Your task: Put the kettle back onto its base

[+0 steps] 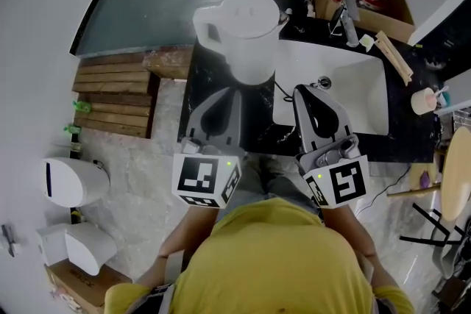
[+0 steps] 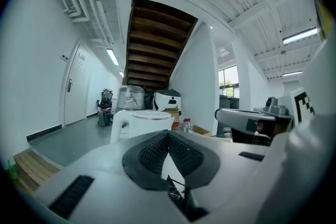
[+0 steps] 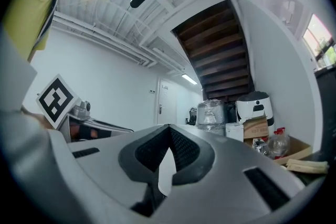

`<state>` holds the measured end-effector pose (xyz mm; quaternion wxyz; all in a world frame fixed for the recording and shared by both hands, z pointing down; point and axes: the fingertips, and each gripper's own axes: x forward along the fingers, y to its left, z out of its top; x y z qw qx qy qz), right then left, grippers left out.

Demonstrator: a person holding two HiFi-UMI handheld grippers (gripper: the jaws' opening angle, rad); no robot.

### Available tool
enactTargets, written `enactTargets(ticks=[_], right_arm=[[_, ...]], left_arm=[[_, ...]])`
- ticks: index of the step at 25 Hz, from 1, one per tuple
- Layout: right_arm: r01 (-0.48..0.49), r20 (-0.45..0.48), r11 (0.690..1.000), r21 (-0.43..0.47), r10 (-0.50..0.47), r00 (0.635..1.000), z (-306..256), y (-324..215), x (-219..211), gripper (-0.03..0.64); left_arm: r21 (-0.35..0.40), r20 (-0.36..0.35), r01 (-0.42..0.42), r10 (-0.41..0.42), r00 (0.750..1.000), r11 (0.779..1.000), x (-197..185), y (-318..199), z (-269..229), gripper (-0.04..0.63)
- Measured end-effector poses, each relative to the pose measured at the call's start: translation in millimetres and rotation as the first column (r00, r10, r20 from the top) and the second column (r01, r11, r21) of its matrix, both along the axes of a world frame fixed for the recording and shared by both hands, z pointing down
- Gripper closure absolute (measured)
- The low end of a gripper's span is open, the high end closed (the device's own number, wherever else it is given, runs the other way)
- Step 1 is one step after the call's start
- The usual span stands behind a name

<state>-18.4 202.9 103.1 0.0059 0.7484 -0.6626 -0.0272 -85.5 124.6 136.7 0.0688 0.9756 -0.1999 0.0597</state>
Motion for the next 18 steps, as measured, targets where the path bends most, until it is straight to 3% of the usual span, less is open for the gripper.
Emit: enactTargets(ticks=[11,18], right_arm=[[0.015,0.043,1.0,-0.004,-0.015,0.999,5,18,-52,0.607],[-0.029,0.083,1.0,-0.003,0.029,0.996,18,28,-58,0.607]], left_arm=[[0.011,-0.008,-0.137,0.137,0.991,0.991,-14,37,6,0.586],[-0.012,-0.02,-0.18,0.18,0.984,0.984,-23,44,19,0.586]])
